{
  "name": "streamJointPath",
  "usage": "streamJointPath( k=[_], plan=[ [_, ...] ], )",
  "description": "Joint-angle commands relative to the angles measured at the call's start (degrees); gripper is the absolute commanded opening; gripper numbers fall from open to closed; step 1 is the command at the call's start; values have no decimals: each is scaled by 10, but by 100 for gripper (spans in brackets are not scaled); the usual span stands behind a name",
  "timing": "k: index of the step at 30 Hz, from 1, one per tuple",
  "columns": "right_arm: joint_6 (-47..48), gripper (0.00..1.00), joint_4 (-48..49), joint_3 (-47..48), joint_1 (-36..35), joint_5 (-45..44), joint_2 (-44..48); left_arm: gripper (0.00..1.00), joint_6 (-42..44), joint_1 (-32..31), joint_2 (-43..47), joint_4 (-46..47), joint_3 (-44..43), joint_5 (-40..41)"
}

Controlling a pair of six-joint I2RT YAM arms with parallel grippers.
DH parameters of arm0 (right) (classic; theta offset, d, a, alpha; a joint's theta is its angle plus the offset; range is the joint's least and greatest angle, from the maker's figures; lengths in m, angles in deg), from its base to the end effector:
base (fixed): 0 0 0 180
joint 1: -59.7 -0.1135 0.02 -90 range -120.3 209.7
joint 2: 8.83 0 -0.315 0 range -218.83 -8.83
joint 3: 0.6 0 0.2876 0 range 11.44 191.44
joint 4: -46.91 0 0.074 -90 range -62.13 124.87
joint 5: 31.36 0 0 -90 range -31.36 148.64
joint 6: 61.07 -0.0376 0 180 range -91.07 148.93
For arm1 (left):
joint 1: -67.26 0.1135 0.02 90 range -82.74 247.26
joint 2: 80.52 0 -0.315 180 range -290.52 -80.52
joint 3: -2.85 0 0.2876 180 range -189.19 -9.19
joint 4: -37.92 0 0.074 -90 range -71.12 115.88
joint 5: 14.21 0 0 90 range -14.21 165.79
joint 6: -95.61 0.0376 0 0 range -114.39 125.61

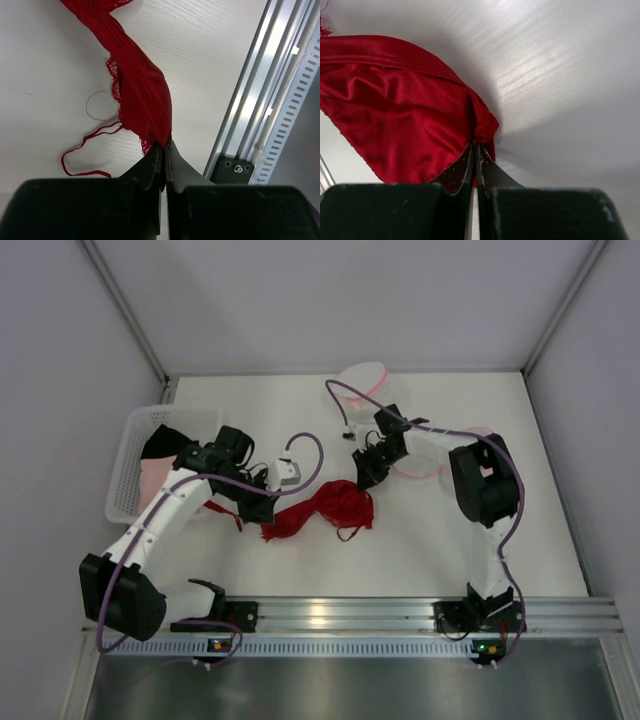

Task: Place the bra in the laundry bag and zip it closed
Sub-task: Adjust the bra at the center of the board.

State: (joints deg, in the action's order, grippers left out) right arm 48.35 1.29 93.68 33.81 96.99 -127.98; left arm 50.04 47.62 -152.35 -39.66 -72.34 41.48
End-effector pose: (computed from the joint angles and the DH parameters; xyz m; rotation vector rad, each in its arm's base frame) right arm 0.4117 0.2257 0.1701 -1.1833 2.4179 0.9590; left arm 0.2165 -0.0998 0.3286 1.5068 2.1936 -0.7225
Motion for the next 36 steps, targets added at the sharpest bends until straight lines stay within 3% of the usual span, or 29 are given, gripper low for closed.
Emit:
streamJointPath(
  k=[1,7,13,21,27,31,36],
  plan=[
    [19,0,4,-39,-9,-14,97,0,-25,-3,20,-20,-29,-33],
    [-13,0,55,-151,15,-32,275,0,-80,-3,40,-57,-50,-89],
    [-25,0,76,-227,22,-48,371,0,-153,-4,35,-60,-65,-138],
    [-54,0,96,-206,22,-105,303,0,-199,10,-194,-12,-146,-102],
    [-61,0,101,-179,22,-137,263,0,-180,69,-337,30,-260,-61],
    [-76,0,106,-181,22,-141,259,0,-155,92,-394,65,-300,13],
    [-88,0,122,-177,22,-140,254,26,-177,94,-406,122,-285,85]
  ],
)
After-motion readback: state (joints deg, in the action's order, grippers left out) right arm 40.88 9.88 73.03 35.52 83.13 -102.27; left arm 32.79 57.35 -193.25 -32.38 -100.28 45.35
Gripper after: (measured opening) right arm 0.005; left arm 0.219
